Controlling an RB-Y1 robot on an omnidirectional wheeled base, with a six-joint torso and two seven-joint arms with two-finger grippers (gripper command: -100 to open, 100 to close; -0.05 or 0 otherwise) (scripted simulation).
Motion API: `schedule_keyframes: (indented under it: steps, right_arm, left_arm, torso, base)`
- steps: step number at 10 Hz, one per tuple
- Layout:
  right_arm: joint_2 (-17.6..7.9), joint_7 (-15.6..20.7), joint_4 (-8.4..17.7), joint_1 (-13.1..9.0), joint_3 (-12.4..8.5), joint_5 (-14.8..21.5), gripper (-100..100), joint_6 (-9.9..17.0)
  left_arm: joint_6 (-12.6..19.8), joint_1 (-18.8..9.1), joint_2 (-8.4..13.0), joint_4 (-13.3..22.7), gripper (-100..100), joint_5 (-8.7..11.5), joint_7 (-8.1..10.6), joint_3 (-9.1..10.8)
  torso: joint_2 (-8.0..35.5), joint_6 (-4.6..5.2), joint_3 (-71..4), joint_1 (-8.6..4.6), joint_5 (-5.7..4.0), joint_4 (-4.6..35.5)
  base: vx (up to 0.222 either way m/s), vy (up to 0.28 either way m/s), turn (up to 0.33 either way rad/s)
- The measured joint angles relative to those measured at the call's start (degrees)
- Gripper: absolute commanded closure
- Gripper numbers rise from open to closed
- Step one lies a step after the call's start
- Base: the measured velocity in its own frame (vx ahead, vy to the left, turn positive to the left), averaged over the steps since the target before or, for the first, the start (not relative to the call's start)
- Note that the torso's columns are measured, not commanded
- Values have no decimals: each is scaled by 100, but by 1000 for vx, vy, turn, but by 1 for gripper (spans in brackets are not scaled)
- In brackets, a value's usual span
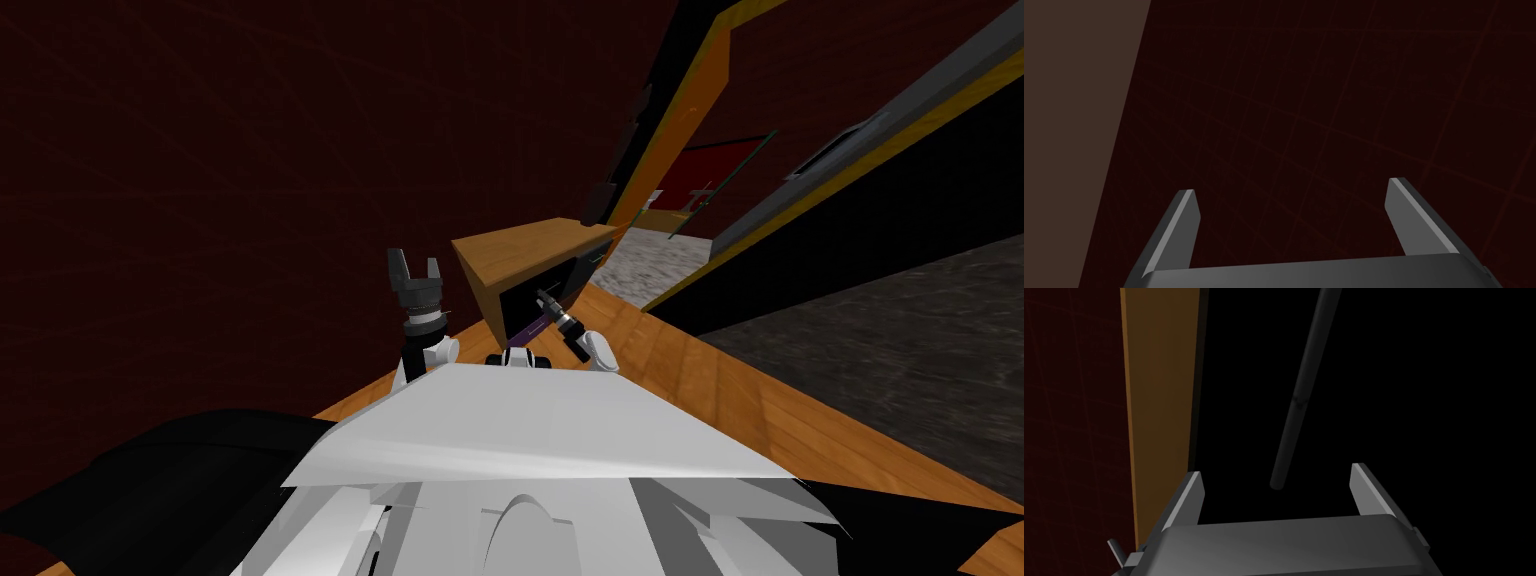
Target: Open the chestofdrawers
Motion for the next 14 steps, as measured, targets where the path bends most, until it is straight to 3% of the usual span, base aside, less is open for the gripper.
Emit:
schedule_keyframes:
  steps: [1, 2, 9, 14]
  right_arm:
    - [58, 90, 44, 37, 8, -32, 100, -37]
    - [66, 118, 41, 42, 13, -40, -100, -57]
    - [-677, 290, 114, 109, 38, -229, -100, -178]
    - [-165, 490, 185, 138, 56, -379, -100, -308]
  left_arm:
    - [0, 0, 1, 0, 0, 0, 0, 1]
    - [1, -1, 1, 1, 0, 0, 0, 1]
    - [0, 0, 1, 1, 0, 0, 0, 1]
    - [0, 0, 0, 0, 0, 0, 0, 0]
  torso:
    - [18, 1, 12, -27, -8, 5]
    - [-2, -6, 4, -11, -7, -1]
    - [0, -2, 1, -6, -4, 1]
    - [0, -1, 1, 9, 2, 1]
  base:
    - [-21, -31, -17]
    - [-9, -8, -2]
    - [16, -29, 16]
    - [2, -11, 14]
